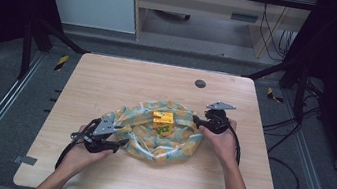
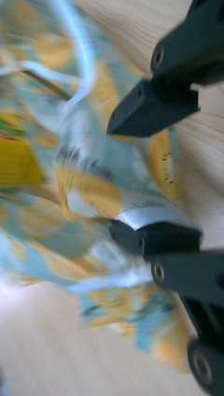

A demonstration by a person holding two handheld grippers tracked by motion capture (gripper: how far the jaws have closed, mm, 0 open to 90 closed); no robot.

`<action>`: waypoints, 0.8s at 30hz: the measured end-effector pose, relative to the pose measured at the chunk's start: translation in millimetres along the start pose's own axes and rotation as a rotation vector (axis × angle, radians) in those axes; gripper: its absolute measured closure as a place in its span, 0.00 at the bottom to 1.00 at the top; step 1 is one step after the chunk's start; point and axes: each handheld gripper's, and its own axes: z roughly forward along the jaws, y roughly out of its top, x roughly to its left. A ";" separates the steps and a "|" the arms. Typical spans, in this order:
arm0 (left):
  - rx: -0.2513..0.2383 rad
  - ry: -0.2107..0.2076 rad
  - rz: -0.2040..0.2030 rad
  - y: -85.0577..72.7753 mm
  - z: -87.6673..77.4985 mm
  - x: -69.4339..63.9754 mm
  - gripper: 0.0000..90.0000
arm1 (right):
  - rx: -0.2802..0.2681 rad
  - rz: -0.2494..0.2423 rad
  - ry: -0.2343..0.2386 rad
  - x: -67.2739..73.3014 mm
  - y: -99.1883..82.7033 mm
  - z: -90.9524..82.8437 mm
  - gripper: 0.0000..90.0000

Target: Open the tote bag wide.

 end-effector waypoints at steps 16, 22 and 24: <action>-0.118 -0.017 -0.059 25.5 -17.7 -7.0 0.12 | -0.094 -0.058 0.048 30.7 30.1 -45.4 0.11; -0.112 0.006 -0.072 24.7 -26.1 -1.2 0.11 | -0.124 -0.078 0.051 40.7 36.6 -59.3 0.10; -0.105 0.036 -0.082 22.1 -31.4 3.6 0.11 | -0.131 -0.072 0.048 39.4 35.1 -67.9 0.10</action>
